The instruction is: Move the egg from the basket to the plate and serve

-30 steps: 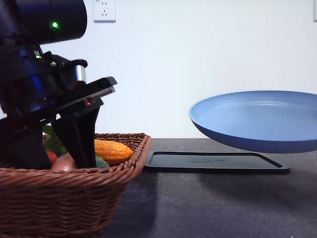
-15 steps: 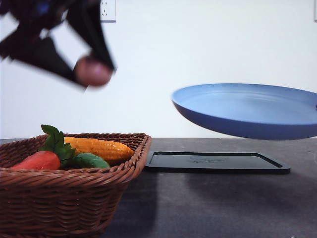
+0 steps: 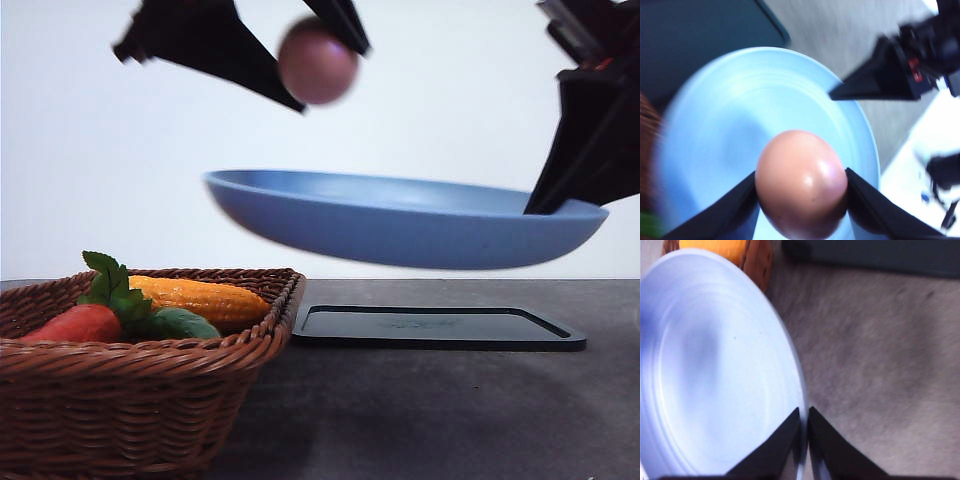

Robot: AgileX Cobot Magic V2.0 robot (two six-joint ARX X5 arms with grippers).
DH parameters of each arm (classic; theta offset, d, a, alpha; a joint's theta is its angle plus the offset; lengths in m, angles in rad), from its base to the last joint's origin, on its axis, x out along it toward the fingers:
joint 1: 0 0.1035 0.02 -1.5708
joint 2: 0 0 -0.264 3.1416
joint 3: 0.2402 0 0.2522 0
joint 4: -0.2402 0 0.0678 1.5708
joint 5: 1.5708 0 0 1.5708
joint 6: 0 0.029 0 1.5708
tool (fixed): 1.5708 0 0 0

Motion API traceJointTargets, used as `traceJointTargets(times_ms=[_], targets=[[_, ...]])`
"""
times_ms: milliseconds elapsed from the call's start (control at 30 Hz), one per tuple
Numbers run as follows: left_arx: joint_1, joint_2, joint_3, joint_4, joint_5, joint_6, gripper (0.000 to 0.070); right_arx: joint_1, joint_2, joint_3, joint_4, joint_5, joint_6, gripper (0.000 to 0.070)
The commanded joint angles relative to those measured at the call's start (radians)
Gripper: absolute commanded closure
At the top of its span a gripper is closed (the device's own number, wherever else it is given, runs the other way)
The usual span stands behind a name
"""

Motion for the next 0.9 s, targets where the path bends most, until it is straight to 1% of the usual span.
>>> traceJointTargets(times_ms=[0, 167, 500, 533, 567, 700, 767, 867], targets=[[-0.024, 0.034, 0.014, 0.011, 0.001, 0.025, 0.0546, 0.02, 0.018, 0.022, 0.005, -0.008, 0.006, 0.07], [-0.047, 0.111, 0.014, 0.01, 0.001, 0.042, 0.0545, 0.048, 0.029, 0.022, 0.005, -0.007, 0.005, 0.07], [-0.05, 0.205, 0.014, -0.016, 0.001, 0.049, 0.054, 0.049, 0.029, 0.022, 0.003, -0.007, 0.003, 0.07], [-0.05, 0.208, 0.014, -0.018, 0.001, 0.05, 0.0525, 0.049, 0.029, 0.022, 0.003, -0.007, 0.001, 0.07], [-0.05, 0.208, 0.014, -0.018, 0.001, 0.051, 0.0494, 0.049, 0.029, 0.022, 0.003, -0.006, 0.0, 0.07], [-0.05, 0.208, 0.014, -0.012, 0.001, 0.056, 0.0348, 0.049, 0.029, 0.022, 0.003, -0.006, -0.006, 0.07], [-0.05, 0.208, 0.014, -0.01, 0.001, 0.056, 0.0304, 0.049, 0.029, 0.022, 0.003, -0.003, -0.006, 0.07], [-0.05, 0.208, 0.014, -0.008, 0.001, 0.056, 0.0267, 0.049, 0.029, 0.022, 0.003, -0.002, -0.006, 0.07]])
